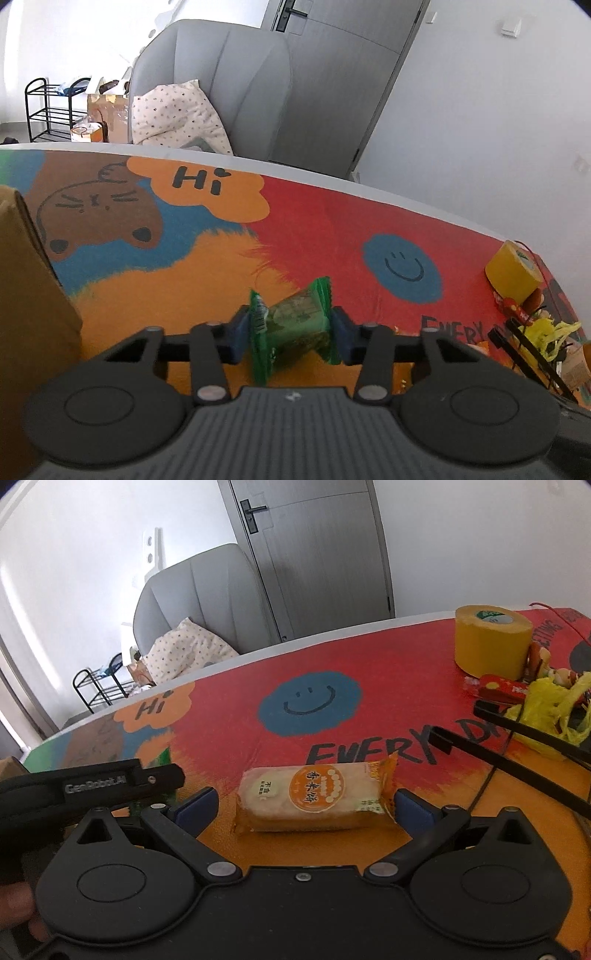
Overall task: Organize snacks
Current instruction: 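Grasp the green pack with the left gripper while the right grasps the wrapped pastry, then carry both snacks over the cardboard box and open both grippers to drop them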
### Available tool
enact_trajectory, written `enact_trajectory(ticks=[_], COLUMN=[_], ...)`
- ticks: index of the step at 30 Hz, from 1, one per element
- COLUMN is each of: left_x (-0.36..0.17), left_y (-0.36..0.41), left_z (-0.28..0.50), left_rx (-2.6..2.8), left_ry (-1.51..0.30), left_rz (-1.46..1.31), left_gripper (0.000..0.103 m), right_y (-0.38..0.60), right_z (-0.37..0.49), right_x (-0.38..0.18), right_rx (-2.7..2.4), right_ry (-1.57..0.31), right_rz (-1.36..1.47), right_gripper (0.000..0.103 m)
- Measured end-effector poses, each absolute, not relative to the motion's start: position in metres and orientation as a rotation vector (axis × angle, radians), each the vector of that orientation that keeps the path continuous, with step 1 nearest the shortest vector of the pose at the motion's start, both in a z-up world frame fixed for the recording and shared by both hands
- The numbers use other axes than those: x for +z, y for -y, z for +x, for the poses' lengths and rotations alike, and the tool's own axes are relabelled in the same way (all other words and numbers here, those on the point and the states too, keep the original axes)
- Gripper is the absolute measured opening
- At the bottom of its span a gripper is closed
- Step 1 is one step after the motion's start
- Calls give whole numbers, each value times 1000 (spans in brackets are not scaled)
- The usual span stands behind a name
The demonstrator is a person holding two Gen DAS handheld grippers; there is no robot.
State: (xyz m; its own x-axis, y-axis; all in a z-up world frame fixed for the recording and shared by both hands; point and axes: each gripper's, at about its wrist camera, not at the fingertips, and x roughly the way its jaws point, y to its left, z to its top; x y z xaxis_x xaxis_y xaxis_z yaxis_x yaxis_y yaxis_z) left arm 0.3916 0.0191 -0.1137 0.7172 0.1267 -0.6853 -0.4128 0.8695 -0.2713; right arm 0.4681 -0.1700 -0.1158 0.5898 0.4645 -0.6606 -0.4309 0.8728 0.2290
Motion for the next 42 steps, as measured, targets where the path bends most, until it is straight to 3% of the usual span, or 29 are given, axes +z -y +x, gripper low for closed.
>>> enact_trajectory(ticks=[7, 12, 13, 42], left_x=[-111, -108, -108, -48], left_y=[-24, -25, -25, -2], left_z=[383, 374, 372, 279], left_rx=[321, 315, 312, 165], left_ry=[-712, -714, -715, -657], left_rz=[-435, -450, -453, -387], left_gripper=[41, 41, 41, 41], right_y=[153, 154, 157, 202], right_z=[468, 463, 461, 360], right_x=[-120, -117, -115, -49], right_rx=[488, 479, 487, 513], right_ry=[-751, -736, -740, -647], right_rz=[-39, -62, -59, 12], right_gripper=[102, 79, 78, 77])
